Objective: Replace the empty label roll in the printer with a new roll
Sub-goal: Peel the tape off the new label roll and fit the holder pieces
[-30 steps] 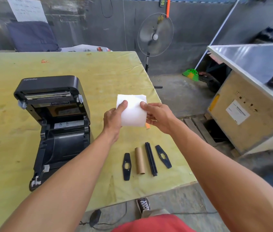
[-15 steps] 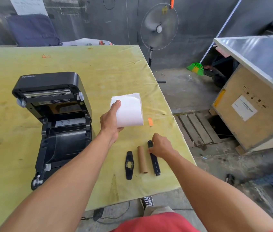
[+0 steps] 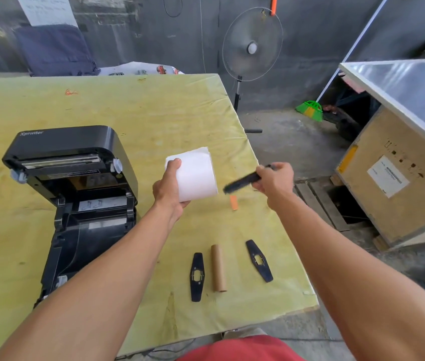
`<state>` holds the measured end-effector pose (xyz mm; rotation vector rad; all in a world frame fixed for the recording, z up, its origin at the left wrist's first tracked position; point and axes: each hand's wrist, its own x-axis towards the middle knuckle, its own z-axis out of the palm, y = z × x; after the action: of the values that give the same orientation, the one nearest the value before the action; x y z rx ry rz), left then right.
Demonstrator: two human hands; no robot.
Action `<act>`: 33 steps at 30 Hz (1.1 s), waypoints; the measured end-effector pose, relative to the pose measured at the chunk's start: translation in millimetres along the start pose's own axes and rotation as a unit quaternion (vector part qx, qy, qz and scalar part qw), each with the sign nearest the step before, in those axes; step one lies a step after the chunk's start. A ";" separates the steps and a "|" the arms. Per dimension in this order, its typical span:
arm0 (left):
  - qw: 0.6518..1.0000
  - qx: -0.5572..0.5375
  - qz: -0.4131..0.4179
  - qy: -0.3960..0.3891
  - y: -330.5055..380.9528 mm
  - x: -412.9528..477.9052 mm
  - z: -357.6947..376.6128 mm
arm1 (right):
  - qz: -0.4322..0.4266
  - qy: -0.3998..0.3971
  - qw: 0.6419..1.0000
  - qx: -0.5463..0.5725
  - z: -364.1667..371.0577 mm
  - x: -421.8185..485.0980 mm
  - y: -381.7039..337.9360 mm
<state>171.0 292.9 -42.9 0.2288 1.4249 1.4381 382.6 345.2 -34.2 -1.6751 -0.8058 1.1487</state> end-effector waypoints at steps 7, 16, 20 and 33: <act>0.999 -0.012 -0.017 0.026 4.3 2.8 13.0 | -0.013 -0.001 0.986 0.168 25.3 -12.7 -20.3; 0.999 -0.003 -0.026 0.028 4.0 -1.1 13.5 | 0.024 0.019 0.975 0.220 28.5 -20.4 -14.6; 0.999 0.000 -0.026 0.027 2.8 -3.5 13.7 | -0.025 0.003 0.986 0.167 29.1 -22.2 -17.4; 0.999 -0.005 -0.022 0.023 6.6 -9.3 18.8 | -0.075 -0.092 0.989 0.093 44.9 -46.4 -6.8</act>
<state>185.5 299.3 -27.6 0.1572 1.4523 1.4213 324.2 321.5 -18.7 -1.3463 -0.8945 1.2448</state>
